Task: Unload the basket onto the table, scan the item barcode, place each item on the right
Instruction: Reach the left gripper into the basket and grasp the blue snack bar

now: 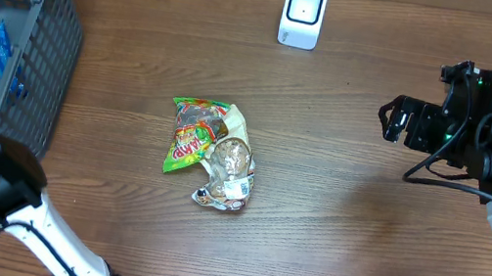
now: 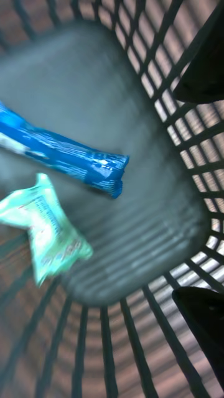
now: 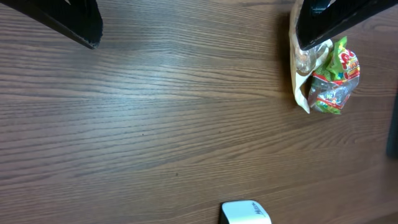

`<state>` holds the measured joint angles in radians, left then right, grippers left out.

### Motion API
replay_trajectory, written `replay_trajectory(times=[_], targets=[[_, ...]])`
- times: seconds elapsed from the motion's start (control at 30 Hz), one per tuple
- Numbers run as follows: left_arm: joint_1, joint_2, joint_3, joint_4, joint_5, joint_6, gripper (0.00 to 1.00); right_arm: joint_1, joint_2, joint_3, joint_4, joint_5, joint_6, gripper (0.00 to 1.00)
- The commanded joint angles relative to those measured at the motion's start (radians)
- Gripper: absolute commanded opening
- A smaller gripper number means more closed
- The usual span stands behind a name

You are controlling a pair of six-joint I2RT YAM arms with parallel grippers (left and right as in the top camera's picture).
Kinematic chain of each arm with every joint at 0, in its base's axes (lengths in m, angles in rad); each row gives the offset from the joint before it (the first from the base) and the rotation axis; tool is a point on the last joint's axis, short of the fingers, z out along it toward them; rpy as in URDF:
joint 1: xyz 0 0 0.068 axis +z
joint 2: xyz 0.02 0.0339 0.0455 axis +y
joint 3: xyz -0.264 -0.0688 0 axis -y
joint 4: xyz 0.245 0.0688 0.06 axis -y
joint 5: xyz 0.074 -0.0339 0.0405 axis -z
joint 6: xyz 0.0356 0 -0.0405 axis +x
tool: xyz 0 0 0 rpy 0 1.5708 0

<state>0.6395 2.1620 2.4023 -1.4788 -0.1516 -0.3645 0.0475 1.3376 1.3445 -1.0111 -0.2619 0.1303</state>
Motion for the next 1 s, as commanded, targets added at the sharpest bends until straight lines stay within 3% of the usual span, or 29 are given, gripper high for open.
replay_trajectory(times=[0.0,0.27,0.77,0.87,0.97], targets=[[-0.006,0.132,0.004,0.007,0.063,0.044,0.83,0.003,-0.002,0.017,0.005,-0.021,0.000,1.00],[-0.007,0.233,0.003,0.095,0.075,0.028,0.82,0.003,-0.002,0.017,-0.005,-0.021,0.000,1.00],[-0.023,0.390,0.000,0.077,0.100,0.016,0.79,0.003,-0.002,0.017,-0.006,-0.021,0.000,1.00],[-0.025,0.390,0.000,0.082,0.100,0.017,0.73,0.003,-0.002,0.017,-0.009,-0.021,0.000,1.00],[-0.025,0.390,0.000,0.081,0.099,0.017,0.54,0.003,-0.002,0.017,-0.009,-0.021,0.000,1.00]])
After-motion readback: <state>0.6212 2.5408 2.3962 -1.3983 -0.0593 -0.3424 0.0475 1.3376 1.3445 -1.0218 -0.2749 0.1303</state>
